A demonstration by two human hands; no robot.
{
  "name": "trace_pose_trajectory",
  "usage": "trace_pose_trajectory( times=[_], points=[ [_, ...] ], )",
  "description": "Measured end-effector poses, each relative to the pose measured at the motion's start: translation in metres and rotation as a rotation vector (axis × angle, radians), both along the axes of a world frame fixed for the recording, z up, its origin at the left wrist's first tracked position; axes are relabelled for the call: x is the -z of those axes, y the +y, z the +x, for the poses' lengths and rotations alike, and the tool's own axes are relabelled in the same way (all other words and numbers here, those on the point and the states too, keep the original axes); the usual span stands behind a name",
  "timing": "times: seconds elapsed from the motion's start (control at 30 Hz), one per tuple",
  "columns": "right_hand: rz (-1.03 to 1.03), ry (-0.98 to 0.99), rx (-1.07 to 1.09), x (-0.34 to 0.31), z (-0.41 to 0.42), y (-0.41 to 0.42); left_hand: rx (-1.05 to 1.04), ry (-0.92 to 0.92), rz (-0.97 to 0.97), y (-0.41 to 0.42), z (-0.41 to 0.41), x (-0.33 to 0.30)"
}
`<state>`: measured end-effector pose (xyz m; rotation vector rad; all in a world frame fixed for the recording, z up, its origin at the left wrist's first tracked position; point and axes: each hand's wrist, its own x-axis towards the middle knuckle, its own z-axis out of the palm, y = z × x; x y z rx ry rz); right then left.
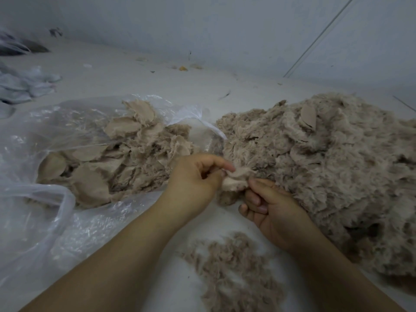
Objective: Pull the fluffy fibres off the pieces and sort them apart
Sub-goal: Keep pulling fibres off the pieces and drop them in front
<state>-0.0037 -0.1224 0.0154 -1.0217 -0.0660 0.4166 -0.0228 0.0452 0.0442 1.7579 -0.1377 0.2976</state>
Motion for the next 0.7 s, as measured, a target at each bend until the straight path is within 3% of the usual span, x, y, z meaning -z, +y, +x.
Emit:
trace_pose_trajectory(
  times=[0.17, 0.27, 0.33, 0.43, 0.5, 0.53, 0.7],
  points=[
    [-0.033, -0.025, 0.005, 0.002, 0.001, -0.001, -0.414, -0.320, 0.320, 0.018, 0.005, -0.001],
    [-0.035, -0.017, 0.007, 0.002, 0.001, -0.001, -0.513, -0.522, 0.594, 0.038, 0.015, -0.003],
    [-0.044, -0.015, 0.008, 0.002, 0.001, -0.001, -0.476, -0.414, 0.825, 0.047, 0.021, -0.002],
    [-0.065, -0.017, 0.010, 0.000, 0.000, 0.000, -0.451, -0.011, 1.176, 0.045, 0.022, 0.004],
    [-0.061, -0.015, 0.014, 0.000, 0.000, 0.000, -0.463, 0.168, 1.216, 0.042, 0.019, 0.005],
    [-0.053, -0.017, 0.016, 0.000, -0.001, 0.000, -0.486, 0.159, 1.194, 0.041, 0.018, 0.005],
    [-0.036, -0.030, 0.015, 0.000, 0.000, 0.000, -0.477, -0.317, 0.987, 0.023, 0.014, 0.002]
  ],
)
